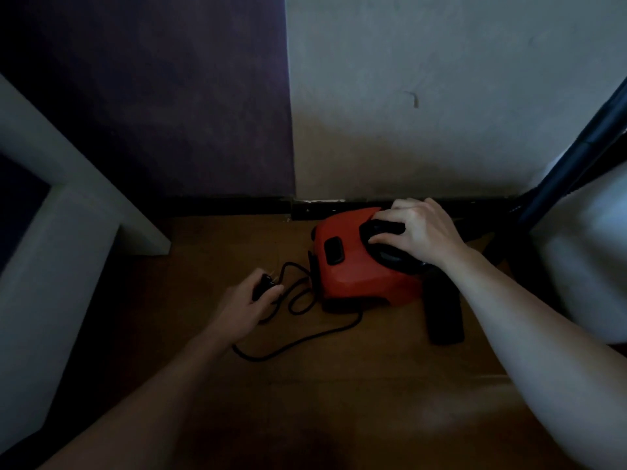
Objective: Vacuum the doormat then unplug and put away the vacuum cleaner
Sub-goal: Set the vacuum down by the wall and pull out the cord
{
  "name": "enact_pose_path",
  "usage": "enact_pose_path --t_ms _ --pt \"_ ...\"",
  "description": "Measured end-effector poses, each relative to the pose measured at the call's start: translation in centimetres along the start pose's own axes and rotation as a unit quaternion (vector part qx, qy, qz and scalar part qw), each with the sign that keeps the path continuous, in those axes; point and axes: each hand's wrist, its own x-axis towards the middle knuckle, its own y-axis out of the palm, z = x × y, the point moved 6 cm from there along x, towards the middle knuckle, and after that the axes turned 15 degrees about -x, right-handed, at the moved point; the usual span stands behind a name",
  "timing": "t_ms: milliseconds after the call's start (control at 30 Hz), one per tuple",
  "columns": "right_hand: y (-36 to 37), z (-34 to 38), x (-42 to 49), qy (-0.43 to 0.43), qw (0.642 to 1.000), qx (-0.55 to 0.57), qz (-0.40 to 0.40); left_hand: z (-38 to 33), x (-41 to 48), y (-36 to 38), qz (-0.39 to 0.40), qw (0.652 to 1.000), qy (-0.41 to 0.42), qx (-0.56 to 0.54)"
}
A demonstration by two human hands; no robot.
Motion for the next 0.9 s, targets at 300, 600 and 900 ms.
enact_pose_path --t_ms 300,600,900 --pt "-0.8 -0.3 -0.2 0.001 1.000 0.010 -0.012 0.8 0.8 -5.0 -0.013 0.993 -0.024 0.113" --pt "-1.6 -0.2 0.3 0.004 1.000 -0.001 0.013 -1.1 0.2 -14.7 -0.159 0.964 -0.015 0.213" --pt "0.2 0.3 1.1 -0.007 0.999 -0.043 0.031 -7.7 0.4 -17.4 -0.203 0.972 0.113 -0.019"
